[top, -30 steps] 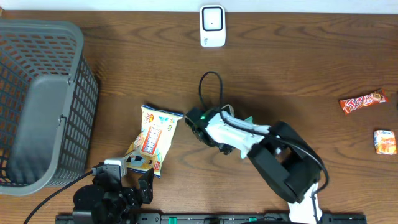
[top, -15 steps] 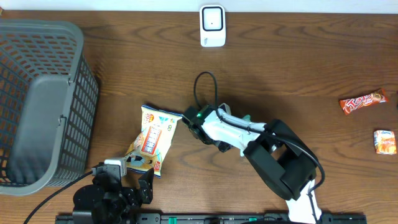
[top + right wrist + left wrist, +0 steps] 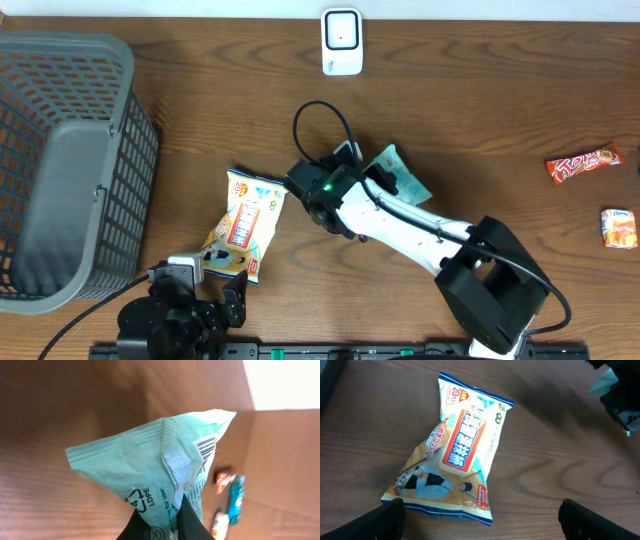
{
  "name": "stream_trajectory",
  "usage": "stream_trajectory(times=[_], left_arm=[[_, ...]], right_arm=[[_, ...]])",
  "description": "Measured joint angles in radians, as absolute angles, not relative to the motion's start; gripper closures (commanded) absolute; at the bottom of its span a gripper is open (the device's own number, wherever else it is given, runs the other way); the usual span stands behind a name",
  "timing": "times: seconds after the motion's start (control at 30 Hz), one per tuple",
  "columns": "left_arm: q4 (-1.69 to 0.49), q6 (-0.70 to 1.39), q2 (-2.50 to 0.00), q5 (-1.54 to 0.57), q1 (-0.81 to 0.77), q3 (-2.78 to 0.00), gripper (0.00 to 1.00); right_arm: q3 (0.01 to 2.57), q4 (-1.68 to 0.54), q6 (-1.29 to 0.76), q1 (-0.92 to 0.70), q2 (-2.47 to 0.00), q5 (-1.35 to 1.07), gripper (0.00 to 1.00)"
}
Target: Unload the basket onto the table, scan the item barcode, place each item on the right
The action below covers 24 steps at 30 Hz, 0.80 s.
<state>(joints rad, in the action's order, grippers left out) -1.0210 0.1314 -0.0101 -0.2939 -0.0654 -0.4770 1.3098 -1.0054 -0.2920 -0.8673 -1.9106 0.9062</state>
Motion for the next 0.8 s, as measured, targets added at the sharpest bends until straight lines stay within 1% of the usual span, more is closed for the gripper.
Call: stream_trajectory(times=[0.17, 0.27, 0.4, 0.5, 0.63, 0.8], left_arm=[[-1.021, 0.131, -0.01, -0.294, -0.065, -0.477, 0.02], [-1.021, 0.131, -0.01, -0.294, -0.065, -0.477, 0.02], [-1.021, 0.131, -0.01, -0.294, -0.065, -0.477, 0.02], [-1.021, 0.131, -0.01, -0.294, -0.065, -0.477, 0.02], [-1.021, 0.131, -0.01, -0.294, -0.065, -0.477, 0.02], [-1.021, 0.131, -0.01, -0.294, -0.065, -0.477, 0.02]], right_arm=[[1.31, -0.924, -0.119, -0.899, -1.894, 0.928, 0.99], [1.311, -0.892, -0.025, -0.913, -1.851, 0.852, 0.99], [1.332, -0.831, 0.091, -0.9, -1.755, 0.634, 0.99], [1.364, -0.797, 0.167, -0.862, -1.675, 0.45, 0.99], [1.393, -0.754, 0.276, -0.771, -1.583, 0.152, 0.99], [1.397, -0.664, 0.381, -0.622, -1.59, -0.193, 0.99]])
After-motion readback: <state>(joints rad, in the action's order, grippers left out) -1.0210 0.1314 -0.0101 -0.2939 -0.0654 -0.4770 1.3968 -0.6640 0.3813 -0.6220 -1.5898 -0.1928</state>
